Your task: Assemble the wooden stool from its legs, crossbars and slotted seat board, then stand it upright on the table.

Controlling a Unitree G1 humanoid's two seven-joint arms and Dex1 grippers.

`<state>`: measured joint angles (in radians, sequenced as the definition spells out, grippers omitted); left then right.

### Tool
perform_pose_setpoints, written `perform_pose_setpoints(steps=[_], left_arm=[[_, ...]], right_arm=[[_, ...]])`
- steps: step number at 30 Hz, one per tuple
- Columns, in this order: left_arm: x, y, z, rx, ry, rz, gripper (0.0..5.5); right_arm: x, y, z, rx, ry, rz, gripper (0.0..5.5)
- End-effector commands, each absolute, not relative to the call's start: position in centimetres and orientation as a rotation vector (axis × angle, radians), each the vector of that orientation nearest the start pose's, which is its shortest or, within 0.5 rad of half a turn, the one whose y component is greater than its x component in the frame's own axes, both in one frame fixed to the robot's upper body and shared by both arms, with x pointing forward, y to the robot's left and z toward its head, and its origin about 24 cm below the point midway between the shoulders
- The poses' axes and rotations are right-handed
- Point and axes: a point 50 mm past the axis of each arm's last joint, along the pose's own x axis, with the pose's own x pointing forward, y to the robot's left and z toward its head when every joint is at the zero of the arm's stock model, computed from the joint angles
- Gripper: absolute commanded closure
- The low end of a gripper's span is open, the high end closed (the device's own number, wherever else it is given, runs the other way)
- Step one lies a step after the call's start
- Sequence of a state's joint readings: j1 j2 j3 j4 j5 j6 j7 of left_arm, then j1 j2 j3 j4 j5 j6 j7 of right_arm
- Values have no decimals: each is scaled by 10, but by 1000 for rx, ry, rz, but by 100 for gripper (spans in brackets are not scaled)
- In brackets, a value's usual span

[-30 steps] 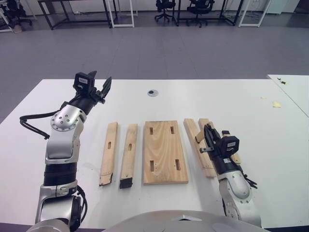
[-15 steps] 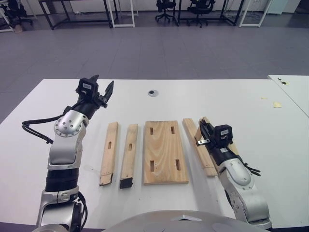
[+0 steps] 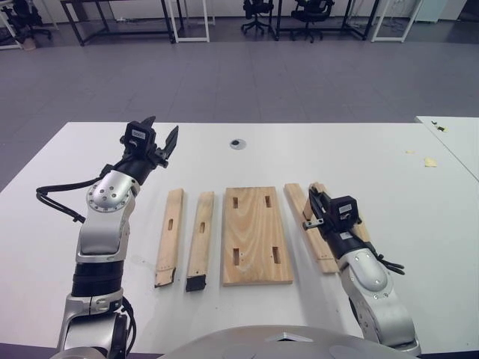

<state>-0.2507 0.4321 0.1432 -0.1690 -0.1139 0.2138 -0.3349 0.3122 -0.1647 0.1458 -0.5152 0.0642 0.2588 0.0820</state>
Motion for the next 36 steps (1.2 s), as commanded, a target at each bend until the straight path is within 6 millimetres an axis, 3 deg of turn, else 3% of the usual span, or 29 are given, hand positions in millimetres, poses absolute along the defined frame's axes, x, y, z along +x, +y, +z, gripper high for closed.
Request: perform_pose_setpoints(steps=[1,3,4,11,16,20,31,36], left_arm=[[288,214,157,349,-206,-227,274],[288,214,157,353,-209,-225,274],[288,214,158,365,-213,-225,274],[289,212,157,346,-220,-218,274],[287,210,154,341,-219,-214,274],[285,207,151,347,-216,-217,274],[284,206,146,361,-215,-213,274],[284,206,146,364,-223,-206,274]], right_arm=[[164,-161,17,-145,333,141,509],[164,-161,16,-168,309,158,509],[165,-160,16,-169,296,172,472],[169,-155,22,-138,272,229,351],[187,-155,49,-165,298,254,264],[187,-151,61,-131,388,266,192],[165,-155,44,34,651,195,192],[166,-172,39,-72,703,142,192]])
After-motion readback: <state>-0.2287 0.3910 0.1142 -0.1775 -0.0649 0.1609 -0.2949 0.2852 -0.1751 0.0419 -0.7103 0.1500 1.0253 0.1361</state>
